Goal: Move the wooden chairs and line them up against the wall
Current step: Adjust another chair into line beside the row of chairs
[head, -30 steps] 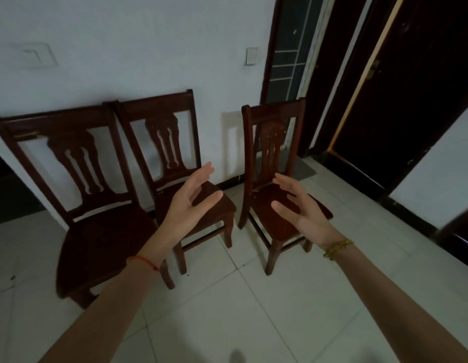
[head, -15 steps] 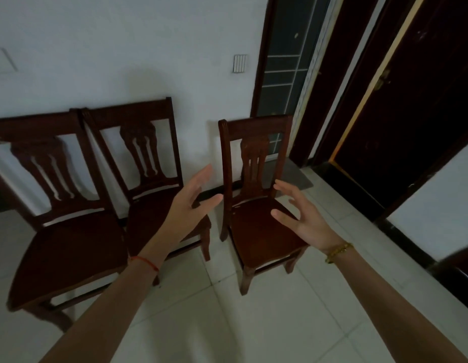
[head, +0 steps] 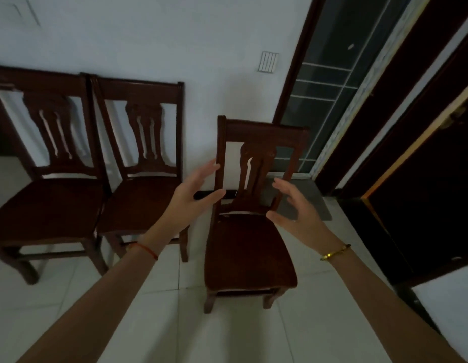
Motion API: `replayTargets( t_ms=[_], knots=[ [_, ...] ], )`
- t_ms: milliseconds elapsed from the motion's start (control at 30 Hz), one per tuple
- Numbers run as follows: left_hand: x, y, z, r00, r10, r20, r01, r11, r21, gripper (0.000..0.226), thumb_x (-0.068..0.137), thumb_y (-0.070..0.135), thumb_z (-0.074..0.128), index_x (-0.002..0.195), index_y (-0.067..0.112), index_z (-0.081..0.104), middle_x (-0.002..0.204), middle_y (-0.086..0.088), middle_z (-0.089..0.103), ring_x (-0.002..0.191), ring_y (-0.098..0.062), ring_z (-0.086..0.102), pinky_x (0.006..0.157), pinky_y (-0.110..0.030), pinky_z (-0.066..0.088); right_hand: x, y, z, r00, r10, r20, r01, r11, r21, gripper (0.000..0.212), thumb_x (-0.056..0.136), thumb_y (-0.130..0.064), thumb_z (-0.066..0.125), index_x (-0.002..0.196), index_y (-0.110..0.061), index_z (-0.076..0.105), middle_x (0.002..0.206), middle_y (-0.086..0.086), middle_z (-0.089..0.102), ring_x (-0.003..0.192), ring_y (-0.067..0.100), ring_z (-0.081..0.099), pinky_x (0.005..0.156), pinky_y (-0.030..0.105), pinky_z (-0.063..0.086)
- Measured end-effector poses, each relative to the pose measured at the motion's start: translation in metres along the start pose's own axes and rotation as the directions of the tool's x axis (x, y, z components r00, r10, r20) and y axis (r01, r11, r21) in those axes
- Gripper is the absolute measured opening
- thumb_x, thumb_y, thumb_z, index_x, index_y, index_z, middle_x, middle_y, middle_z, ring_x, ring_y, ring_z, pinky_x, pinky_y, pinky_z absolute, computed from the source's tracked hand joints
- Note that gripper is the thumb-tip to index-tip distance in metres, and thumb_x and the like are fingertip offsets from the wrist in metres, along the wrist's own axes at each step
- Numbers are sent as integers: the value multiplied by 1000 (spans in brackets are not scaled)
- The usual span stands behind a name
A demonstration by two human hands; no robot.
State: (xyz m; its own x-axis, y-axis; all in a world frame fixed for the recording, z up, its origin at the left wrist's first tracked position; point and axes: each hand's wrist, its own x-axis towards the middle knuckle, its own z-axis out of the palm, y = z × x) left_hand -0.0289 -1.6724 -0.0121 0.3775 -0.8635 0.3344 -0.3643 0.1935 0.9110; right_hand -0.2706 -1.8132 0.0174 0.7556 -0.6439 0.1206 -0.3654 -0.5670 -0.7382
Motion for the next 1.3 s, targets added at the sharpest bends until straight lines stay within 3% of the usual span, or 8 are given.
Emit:
replayTargets(
  t_ms=[133, 267, 700, 833, 967, 1067, 1167, 1300],
  knots=[
    [-3, -32, 48, 995, -88, -47, 89, 996, 18, 72, 88, 26, 72, 151, 27, 37, 150, 5, 48, 142, -7, 38, 121, -47, 27, 10, 64, -5, 999, -29, 40, 27, 999, 43, 83, 74, -60, 66, 147, -32, 36, 147, -17, 42, 138, 3, 36, 117, 40, 30],
    [-16, -91, 90, 982, -173, -71, 176, 984, 34, 86, 77, 52, 75, 151, 36, 34, 151, 14, 46, 142, -4, 37, 120, -46, 28, 14, 144, 22, 996, -44, 84, 40, 998, 50, 86, 74, -59, 69, 148, -37, 32, 146, -17, 43, 137, 2, 36, 117, 38, 30],
    [-94, -402, 206, 984, -134, -120, 149, 982, 119, 87, 77, 47, 80, 151, 38, 36, 151, 18, 45, 142, 1, 35, 121, -38, 28, 7, 439, 199, 986, -117, 122, 111, 992, 56, 96, 70, -62, 68, 151, -30, 28, 149, -8, 41, 139, 9, 35, 117, 44, 29],
    [-121, -466, 230, 982, -120, -143, 142, 978, 155, 87, 75, 41, 83, 150, 37, 38, 150, 16, 46, 140, 0, 39, 117, -39, 34, -6, 502, 236, 985, -122, 124, 117, 992, 49, 97, 68, -63, 70, 150, -32, 28, 148, -10, 41, 139, 9, 34, 118, 44, 29],
    [-141, -503, 249, 990, -103, -100, 122, 971, 206, 93, 73, 43, 86, 150, 42, 34, 149, 19, 44, 137, 2, 41, 109, -18, 39, -22, 552, 245, 989, -110, 95, 115, 992, -51, 104, 63, -73, 69, 150, -36, 26, 151, -10, 36, 140, 9, 29, 117, 47, 29],
    [-141, -510, 255, 994, -64, -94, 85, 964, 250, 98, 70, 45, 87, 151, 41, 32, 150, 18, 44, 138, 2, 39, 108, -13, 36, -30, 578, 237, 992, -112, 50, 119, 977, -179, 111, 58, -85, 63, 150, -38, 24, 153, -7, 35, 142, 14, 28, 119, 51, 22],
    [-142, -511, 256, 994, -57, -98, 83, 954, 288, 102, 66, 51, 88, 151, 44, 31, 149, 18, 45, 138, 0, 40, 114, -31, 37, -36, 599, 227, 996, -85, 30, 90, 947, -309, 116, 53, -93, 58, 150, -42, 20, 155, -4, 32, 145, 19, 22, 121, 54, 9],
    [-150, -515, 252, 995, -11, -97, 60, 850, 524, 111, 60, 72, 79, 153, 45, 24, 151, 17, 43, 141, -7, 37, 117, -56, 28, -42, 616, 214, 999, -24, 39, 39, 901, -432, 122, 49, -95, 58, 151, -43, 16, 157, -6, 26, 147, 20, 13, 120, 56, -2]
  ],
)
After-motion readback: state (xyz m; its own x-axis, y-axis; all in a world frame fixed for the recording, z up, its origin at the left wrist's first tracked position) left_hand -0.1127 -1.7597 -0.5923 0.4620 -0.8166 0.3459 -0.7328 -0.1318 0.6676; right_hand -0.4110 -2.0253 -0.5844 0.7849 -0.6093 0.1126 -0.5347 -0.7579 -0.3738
